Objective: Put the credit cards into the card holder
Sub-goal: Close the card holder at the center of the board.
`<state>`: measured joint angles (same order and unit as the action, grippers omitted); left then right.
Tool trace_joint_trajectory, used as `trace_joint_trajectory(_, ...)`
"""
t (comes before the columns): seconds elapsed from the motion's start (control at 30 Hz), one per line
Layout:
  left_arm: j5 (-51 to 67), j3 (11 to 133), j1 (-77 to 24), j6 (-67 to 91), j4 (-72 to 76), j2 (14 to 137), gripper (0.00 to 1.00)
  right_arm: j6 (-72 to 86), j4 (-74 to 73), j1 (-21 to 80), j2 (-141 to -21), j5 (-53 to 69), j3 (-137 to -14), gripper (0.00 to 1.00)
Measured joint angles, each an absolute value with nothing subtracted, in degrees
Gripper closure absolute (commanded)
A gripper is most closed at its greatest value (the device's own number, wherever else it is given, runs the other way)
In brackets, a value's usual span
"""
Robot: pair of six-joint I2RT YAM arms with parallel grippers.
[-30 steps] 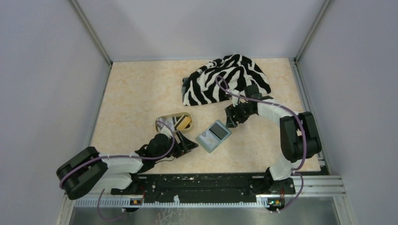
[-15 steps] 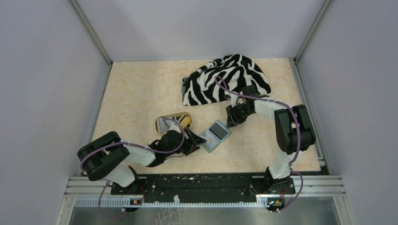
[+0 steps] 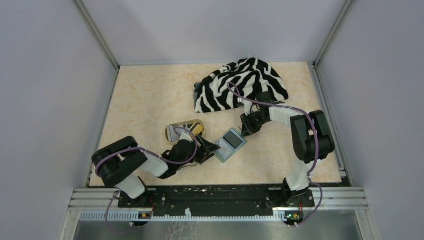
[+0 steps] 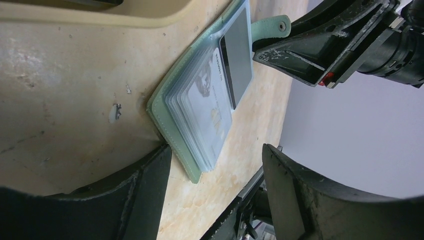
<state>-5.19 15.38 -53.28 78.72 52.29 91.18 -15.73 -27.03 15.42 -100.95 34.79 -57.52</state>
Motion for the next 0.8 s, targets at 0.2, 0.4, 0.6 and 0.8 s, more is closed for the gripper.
trace_joint_trajectory(0.2, -5.08, 15.16, -53.28, 76.25, 56.60, 92.51, 0.35, -15.97, -27.73, 16.05, -100.95, 34.96, -57.54, 0.83)
trace_joint_trajectory(0.4, -4.34, 15.68, -53.28, 73.23, 58.72, 92.51, 0.38, -16.38, -28.47, 16.19, -100.95, 35.68, -57.58, 0.84)
trace_joint_trajectory(0.6, -3.57, 20.73, -53.28, 70.41, 55.40, 92.20, 0.39, -16.64, -29.85, 16.69, -100.95, 37.98, -58.19, 0.84)
trace_joint_trajectory(0.8, -3.31, 29.54, -53.28, 66.63, 44.97, 91.74, 0.38, -17.02, -30.74, 16.78, -100.92, 41.65, -58.24, 0.76)
